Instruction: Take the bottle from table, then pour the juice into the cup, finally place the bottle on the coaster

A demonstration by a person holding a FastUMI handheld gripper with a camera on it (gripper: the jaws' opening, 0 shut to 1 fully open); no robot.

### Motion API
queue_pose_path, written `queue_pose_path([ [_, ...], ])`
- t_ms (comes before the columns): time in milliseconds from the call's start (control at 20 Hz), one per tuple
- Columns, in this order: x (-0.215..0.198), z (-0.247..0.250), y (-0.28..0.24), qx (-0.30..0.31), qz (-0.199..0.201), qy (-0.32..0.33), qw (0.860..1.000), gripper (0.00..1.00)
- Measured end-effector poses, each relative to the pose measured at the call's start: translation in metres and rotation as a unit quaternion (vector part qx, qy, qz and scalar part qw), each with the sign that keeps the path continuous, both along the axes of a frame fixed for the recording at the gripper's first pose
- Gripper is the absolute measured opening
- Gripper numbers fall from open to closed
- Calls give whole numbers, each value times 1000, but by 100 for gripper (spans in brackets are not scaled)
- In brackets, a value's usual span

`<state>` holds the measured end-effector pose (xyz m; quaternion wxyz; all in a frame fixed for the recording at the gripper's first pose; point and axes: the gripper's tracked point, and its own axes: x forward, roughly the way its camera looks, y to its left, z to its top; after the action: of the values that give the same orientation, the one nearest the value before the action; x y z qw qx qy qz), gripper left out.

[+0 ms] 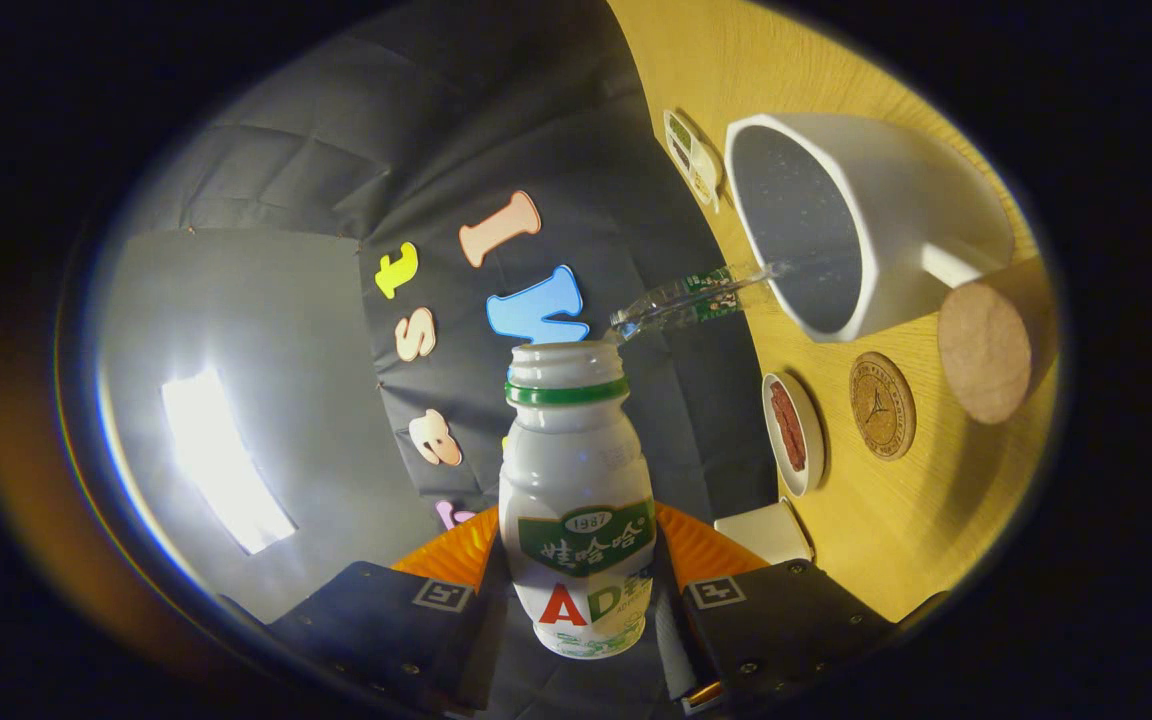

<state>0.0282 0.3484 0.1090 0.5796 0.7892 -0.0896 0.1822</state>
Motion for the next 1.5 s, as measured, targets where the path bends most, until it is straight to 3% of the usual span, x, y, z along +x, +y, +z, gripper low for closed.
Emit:
queue_pose_path([
  [1500,-4,9,-13,72,1,-12,997,63],
])
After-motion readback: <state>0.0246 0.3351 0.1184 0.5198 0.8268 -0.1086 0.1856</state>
